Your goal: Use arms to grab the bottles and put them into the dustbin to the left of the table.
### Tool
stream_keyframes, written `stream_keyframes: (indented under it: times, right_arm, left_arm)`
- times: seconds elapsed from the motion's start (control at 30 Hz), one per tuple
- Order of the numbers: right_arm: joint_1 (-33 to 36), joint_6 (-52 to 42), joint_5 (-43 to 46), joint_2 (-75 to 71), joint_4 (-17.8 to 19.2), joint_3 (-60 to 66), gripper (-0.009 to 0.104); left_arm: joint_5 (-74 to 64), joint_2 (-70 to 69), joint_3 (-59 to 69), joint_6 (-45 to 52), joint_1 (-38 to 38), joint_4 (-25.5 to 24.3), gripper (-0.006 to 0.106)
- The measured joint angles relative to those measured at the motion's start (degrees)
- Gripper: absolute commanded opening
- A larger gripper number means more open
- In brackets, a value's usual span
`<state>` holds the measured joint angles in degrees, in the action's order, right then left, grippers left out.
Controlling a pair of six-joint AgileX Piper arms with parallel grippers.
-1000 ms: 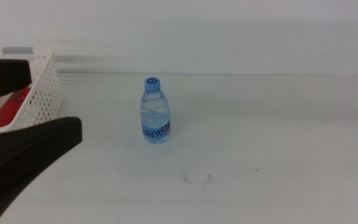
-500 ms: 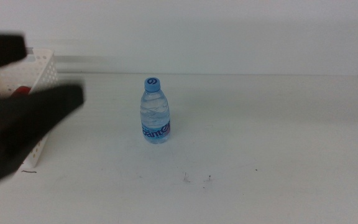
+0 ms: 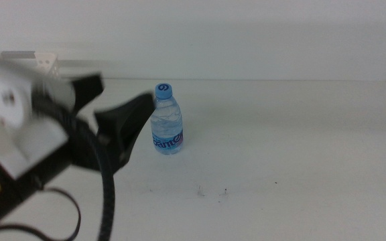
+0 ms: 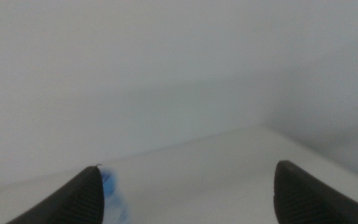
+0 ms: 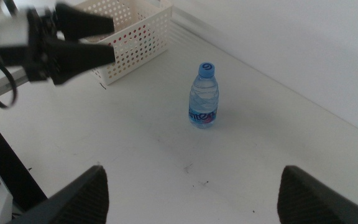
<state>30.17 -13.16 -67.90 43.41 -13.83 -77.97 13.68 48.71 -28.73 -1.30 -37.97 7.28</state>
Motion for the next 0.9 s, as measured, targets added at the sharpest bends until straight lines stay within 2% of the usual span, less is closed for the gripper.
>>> stream_keyframes:
  times: [0.17, 0.33, 0.53, 0.9]
  right_arm:
    - [0.0, 0.0, 0.0, 0.0, 0.0, 0.0, 0.093]
    - [0.0, 0.0, 0.0, 0.0, 0.0, 0.0, 0.093]
    - [0.0, 0.0, 0.0, 0.0, 0.0, 0.0, 0.093]
    - [0.0, 0.0, 0.0, 0.0, 0.0, 0.0, 0.093]
  left_arm:
    - [7.1, 0.0, 11.9, 0.0, 6.2, 0.9, 0.094]
    - [9.7, 3.7, 15.2, -0.5, 9.9, -2.7, 0.094]
    - [22.0, 14.9, 15.3, -3.7, 10.4, -7.3, 0.094]
    - [41.7, 32.9, 15.3, -6.5, 10.4, -7.7, 0.094]
